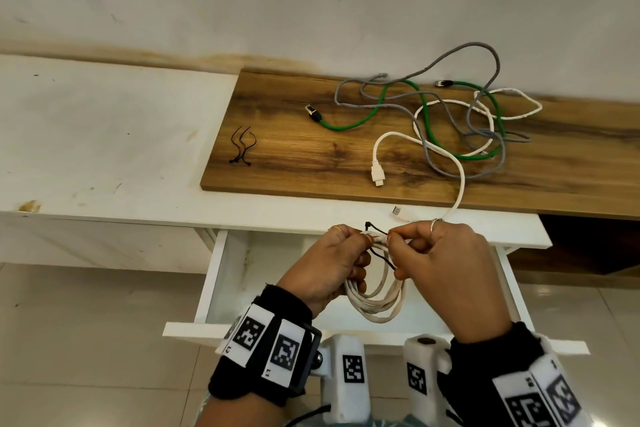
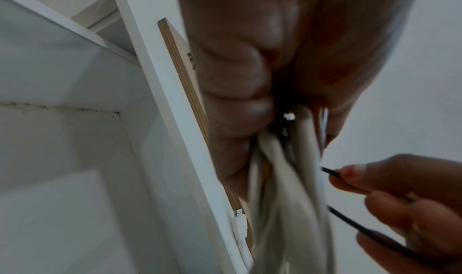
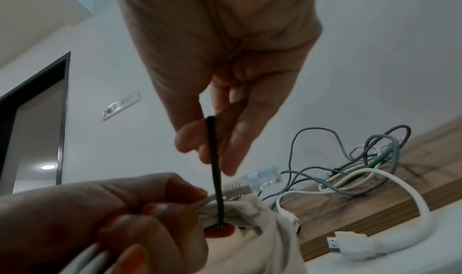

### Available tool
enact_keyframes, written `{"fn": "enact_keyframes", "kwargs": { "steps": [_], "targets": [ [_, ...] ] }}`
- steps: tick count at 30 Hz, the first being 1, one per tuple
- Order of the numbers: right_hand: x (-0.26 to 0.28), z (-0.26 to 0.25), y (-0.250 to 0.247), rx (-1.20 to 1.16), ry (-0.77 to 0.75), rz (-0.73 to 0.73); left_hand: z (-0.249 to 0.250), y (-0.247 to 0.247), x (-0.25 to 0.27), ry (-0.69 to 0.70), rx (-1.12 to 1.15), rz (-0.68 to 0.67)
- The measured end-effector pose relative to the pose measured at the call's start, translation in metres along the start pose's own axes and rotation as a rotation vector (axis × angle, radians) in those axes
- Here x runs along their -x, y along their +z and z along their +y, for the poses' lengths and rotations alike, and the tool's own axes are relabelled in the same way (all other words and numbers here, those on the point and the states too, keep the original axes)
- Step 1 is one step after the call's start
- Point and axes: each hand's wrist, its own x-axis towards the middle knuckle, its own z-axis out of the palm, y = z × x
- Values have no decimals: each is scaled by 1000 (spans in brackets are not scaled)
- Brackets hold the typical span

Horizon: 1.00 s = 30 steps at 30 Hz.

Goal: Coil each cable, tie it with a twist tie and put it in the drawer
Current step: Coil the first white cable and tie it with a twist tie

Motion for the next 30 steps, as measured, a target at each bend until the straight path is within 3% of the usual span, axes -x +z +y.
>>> {"fn": "enact_keyframes", "kwargs": {
  "steps": [30],
  "targets": [
    [-10, 8, 10, 128, -37, 22, -7, -1, -5, 70, -254, 65]
  ]
}}
